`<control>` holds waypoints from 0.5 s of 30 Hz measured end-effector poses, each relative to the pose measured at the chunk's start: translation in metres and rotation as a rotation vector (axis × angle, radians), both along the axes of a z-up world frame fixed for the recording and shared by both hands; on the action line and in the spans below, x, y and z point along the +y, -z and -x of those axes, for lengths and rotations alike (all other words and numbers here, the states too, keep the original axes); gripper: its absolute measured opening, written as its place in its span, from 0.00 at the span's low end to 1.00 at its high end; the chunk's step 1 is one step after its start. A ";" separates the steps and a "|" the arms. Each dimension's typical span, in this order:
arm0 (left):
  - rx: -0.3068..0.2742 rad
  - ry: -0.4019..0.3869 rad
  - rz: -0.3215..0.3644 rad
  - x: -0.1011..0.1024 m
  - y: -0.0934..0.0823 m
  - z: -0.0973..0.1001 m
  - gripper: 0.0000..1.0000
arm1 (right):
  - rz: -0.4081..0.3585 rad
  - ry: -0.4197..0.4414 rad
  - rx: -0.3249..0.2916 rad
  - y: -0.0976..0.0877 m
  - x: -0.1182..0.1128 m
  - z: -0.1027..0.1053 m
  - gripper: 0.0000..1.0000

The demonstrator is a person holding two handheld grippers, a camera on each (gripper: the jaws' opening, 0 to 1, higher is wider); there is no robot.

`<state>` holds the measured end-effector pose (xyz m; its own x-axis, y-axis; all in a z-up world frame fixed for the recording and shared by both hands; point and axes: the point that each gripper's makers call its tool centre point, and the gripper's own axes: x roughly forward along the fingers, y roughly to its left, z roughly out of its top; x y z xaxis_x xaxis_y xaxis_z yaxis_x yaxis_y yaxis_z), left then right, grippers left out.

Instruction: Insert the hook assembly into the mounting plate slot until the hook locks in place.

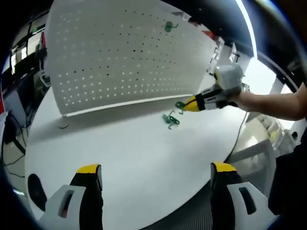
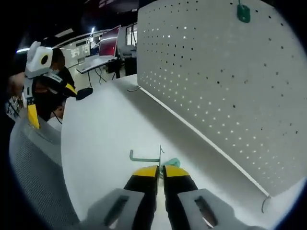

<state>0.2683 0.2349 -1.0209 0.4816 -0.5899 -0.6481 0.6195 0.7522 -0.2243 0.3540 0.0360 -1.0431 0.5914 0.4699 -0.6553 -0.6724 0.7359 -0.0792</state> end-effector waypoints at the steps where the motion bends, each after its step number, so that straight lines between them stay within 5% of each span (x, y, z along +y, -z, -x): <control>1: 0.001 0.002 -0.003 0.001 0.000 0.000 0.95 | -0.021 0.007 0.001 -0.004 0.001 0.001 0.01; 4: 0.003 0.005 -0.001 0.002 0.001 -0.002 0.95 | -0.094 0.011 0.001 -0.017 0.005 0.006 0.01; 12: 0.003 0.024 0.042 -0.007 -0.011 -0.005 0.95 | -0.148 -0.020 -0.003 -0.033 0.008 0.027 0.01; 15: -0.007 0.042 0.041 -0.010 -0.014 -0.006 0.94 | -0.249 -0.009 0.016 -0.042 0.015 0.034 0.01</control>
<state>0.2745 0.2250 -1.0070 0.4605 -0.6358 -0.6194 0.6518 0.7159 -0.2503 0.3198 0.0512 -1.0011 0.5771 0.6230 -0.5280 -0.6788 0.7254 0.1141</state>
